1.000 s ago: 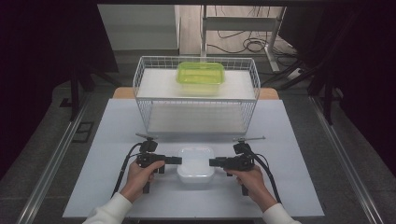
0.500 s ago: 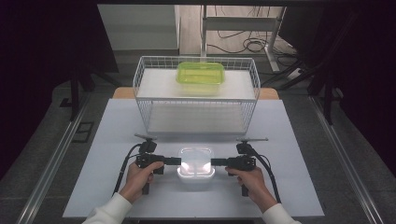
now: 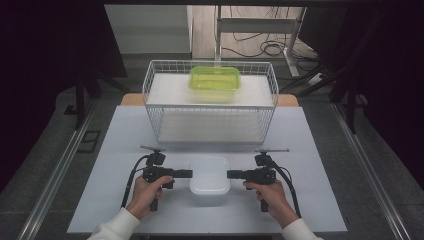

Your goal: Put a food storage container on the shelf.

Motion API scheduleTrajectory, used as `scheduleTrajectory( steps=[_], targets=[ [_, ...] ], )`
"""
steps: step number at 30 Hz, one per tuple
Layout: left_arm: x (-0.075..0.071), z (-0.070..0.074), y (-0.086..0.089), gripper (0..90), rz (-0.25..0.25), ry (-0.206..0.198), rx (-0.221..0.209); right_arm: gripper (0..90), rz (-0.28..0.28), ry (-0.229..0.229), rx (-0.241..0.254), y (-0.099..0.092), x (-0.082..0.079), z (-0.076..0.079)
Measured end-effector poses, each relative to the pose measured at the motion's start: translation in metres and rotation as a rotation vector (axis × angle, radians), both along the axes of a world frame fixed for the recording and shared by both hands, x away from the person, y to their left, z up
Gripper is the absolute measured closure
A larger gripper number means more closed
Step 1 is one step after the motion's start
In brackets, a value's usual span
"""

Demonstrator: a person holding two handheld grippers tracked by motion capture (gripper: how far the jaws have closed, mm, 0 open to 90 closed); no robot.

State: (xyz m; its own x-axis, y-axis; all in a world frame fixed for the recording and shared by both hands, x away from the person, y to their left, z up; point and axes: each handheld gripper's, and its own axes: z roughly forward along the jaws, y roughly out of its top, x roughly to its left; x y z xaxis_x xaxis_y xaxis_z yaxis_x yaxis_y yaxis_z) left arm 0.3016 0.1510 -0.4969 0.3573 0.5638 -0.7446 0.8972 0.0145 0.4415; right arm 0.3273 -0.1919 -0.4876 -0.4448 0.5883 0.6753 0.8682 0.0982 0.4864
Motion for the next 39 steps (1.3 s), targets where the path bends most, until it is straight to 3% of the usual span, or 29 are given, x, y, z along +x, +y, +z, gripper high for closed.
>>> scheduleTrajectory(
  steps=[6, 16, 24, 32, 39],
  targets=[
    [-0.003, 0.004, -0.001, 80.4, -0.003, -0.023, -0.023, 76.0, 0.001, -0.041, -0.016, -0.002, 0.0, 0.002],
    [-0.004, 0.005, -0.001, 80.4, -0.018, -0.048, 0.013, 77.3, 0.012, -0.057, -0.021, -0.002, -0.002, 0.004],
    [-0.005, 0.006, -0.004, 80.3, -0.029, -0.057, -0.003, 77.8, 0.011, -0.073, -0.019, -0.006, -0.008, 0.01],
    [-0.006, 0.012, -0.007, 80.2, -0.029, -0.082, 0.009, 78.3, 0.01, -0.087, -0.005, -0.009, -0.01, 0.014],
    [-0.01, 0.02, -0.002, 80.2, -0.024, -0.109, 0.004, 78.4, 0.026, -0.124, -0.003, -0.006, -0.012, 0.022]
  ],
)
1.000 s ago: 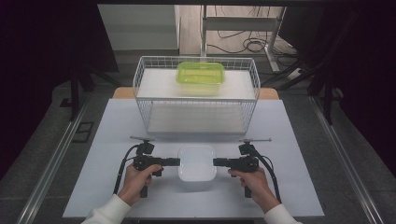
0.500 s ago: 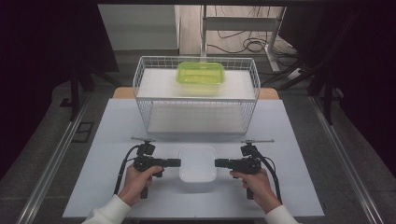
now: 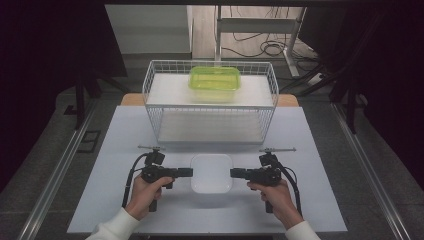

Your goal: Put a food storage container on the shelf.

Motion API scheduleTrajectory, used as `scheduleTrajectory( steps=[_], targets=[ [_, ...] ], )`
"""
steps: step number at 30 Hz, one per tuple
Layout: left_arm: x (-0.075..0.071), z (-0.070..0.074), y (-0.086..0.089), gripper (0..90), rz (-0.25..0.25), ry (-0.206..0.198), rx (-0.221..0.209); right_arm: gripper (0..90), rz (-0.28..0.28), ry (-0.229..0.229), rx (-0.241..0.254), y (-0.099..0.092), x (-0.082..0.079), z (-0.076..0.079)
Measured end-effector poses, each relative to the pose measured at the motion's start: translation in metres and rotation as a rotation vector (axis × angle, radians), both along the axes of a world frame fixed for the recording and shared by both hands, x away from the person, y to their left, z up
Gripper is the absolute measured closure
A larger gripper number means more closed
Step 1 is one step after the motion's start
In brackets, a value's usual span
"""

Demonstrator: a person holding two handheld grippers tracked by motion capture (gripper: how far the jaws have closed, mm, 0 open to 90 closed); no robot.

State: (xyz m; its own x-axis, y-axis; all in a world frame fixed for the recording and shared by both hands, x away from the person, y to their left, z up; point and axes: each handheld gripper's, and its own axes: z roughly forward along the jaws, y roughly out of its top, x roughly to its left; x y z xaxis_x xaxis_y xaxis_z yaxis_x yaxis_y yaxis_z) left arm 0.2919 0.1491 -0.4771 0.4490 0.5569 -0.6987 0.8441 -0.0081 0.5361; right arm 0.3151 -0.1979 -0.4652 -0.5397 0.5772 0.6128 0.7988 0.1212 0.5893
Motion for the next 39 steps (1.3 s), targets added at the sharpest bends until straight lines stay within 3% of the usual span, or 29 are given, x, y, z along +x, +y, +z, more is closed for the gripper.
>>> scheduleTrajectory(
  steps=[17, 39],
  targets=[
    [-0.002, 0.008, -0.002, 80.1, 0.007, -0.027, 0.009, 78.2, 0.014, -0.046, -0.025, 0.001, -0.001, 0.012],
    [0.004, 0.023, -0.002, 80.0, 0.015, -0.062, 0.001, 78.2, 0.015, -0.095, -0.023, 0.001, 0.003, 0.03]
  ],
)
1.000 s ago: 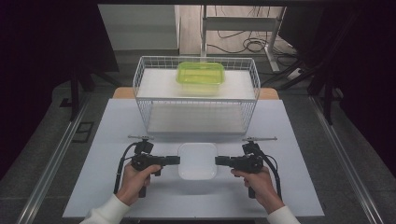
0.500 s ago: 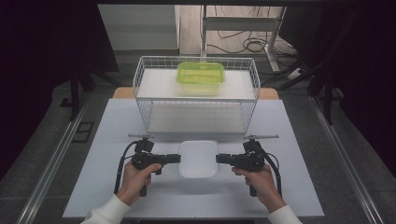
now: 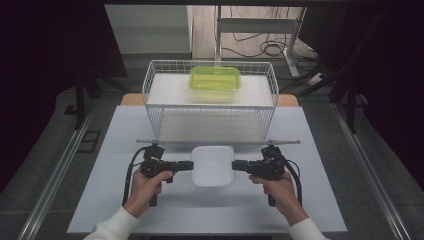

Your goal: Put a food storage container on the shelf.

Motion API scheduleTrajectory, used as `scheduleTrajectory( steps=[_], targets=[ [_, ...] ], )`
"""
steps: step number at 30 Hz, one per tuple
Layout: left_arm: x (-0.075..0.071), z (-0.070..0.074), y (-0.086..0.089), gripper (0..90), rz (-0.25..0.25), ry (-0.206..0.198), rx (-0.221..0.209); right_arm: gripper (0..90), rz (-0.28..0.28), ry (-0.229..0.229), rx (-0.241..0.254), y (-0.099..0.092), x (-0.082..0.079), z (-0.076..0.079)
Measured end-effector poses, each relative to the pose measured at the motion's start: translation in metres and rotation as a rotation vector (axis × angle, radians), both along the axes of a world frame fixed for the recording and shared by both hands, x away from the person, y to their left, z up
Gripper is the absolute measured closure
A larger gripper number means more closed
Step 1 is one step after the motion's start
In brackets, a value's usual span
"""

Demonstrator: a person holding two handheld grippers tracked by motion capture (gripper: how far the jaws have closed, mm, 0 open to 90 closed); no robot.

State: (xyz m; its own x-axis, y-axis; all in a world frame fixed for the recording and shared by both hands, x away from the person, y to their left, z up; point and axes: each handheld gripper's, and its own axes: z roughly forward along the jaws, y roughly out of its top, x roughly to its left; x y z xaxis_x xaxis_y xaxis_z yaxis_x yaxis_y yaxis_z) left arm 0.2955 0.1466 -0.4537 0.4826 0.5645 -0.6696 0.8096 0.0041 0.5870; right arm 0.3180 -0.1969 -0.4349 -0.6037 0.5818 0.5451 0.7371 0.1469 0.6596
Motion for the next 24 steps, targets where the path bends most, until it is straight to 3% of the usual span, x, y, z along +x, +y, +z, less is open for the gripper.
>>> scheduleTrajectory(
  steps=[16, 24],
  targets=[
    [0.011, 0.022, -0.001, 79.7, 0.011, -0.049, -0.008, 78.1, -0.002, -0.071, 0.005, -0.002, 0.008, 0.024],
    [0.02, 0.043, 0.003, 79.5, 0.022, -0.088, -0.005, 78.1, 0.002, -0.118, 0.011, 0.002, 0.016, 0.044]
  ],
)
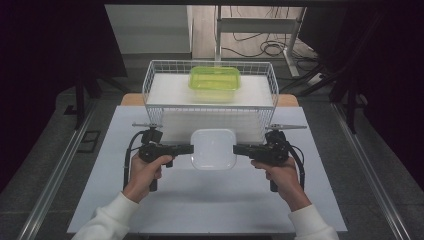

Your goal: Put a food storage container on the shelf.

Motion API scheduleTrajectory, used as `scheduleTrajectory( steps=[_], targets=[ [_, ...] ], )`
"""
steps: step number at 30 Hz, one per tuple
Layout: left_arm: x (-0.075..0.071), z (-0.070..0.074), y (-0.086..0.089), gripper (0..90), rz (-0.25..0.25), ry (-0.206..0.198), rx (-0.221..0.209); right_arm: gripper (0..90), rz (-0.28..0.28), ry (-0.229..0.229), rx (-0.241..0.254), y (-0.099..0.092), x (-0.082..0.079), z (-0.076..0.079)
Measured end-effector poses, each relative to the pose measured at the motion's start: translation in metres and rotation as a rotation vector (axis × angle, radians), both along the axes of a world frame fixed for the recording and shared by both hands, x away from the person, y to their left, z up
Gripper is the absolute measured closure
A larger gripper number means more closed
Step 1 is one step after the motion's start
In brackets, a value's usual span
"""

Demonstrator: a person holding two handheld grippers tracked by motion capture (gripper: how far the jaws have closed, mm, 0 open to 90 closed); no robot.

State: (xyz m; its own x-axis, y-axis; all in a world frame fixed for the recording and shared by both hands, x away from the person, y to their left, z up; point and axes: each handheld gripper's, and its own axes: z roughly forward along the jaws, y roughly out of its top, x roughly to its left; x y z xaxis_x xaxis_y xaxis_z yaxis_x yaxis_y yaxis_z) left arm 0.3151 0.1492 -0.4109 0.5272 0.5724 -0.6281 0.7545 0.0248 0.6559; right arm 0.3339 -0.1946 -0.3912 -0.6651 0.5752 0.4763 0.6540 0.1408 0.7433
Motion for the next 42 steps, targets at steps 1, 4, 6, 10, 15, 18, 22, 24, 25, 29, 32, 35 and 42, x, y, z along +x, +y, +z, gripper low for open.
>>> scheduleTrajectory(
  steps=[1, 4, 6, 10, 15, 18, 22, 24, 25, 29, 32, 35, 42],
  targets=[
    [0.0, 0.002, 0.0, 79.5, 0.001, -0.002, -0.001, 78.1, 0.001, -0.002, 0.0, 0.0, 0.001, 0.001],
    [0.003, 0.008, 0.001, 79.5, 0.004, -0.013, 0.005, 78.1, 0.001, -0.013, 0.001, 0.001, 0.003, 0.007],
    [0.004, 0.012, 0.001, 79.5, 0.004, -0.021, 0.005, 78.1, 0.0, -0.019, 0.004, 0.002, 0.004, 0.011],
    [0.008, 0.019, 0.001, 79.5, 0.003, -0.035, 0.005, 78.1, 0.0, -0.036, 0.003, 0.002, 0.006, 0.018],
    [0.011, 0.029, 0.0, 79.4, 0.005, -0.05, 0.005, 78.0, -0.001, -0.055, 0.003, 0.001, 0.009, 0.028],
    [0.013, 0.035, -0.001, 79.3, 0.013, -0.056, 0.006, 78.0, 0.001, -0.077, 0.003, 0.001, 0.012, 0.033],
    [0.017, 0.043, -0.002, 79.3, 0.016, -0.069, 0.012, 77.9, 0.0, -0.089, 0.009, 0.0, 0.015, 0.039],
    [0.018, 0.047, -0.002, 79.3, 0.017, -0.074, 0.017, 78.0, 0.001, -0.092, 0.008, 0.0, 0.017, 0.042],
    [0.019, 0.048, -0.002, 79.3, 0.017, -0.077, 0.02, 78.0, 0.001, -0.096, 0.008, 0.0, 0.018, 0.043],
    [0.022, 0.057, -0.001, 79.3, 0.022, -0.086, 0.022, 77.9, 0.004, -0.101, 0.019, 0.001, 0.023, 0.049],
    [0.026, 0.063, -0.002, 79.2, 0.024, -0.095, 0.02, 77.9, 0.003, -0.117, 0.026, 0.0, 0.027, 0.056],
    [0.029, 0.069, -0.002, 79.2, 0.028, -0.105, 0.022, 77.9, 0.001, -0.125, 0.029, 0.0, 0.029, 0.061],
    [0.037, 0.08, -0.002, 79.1, 0.03, -0.118, 0.023, 77.8, 0.01, -0.151, 0.031, 0.0, 0.036, 0.073]
  ],
)
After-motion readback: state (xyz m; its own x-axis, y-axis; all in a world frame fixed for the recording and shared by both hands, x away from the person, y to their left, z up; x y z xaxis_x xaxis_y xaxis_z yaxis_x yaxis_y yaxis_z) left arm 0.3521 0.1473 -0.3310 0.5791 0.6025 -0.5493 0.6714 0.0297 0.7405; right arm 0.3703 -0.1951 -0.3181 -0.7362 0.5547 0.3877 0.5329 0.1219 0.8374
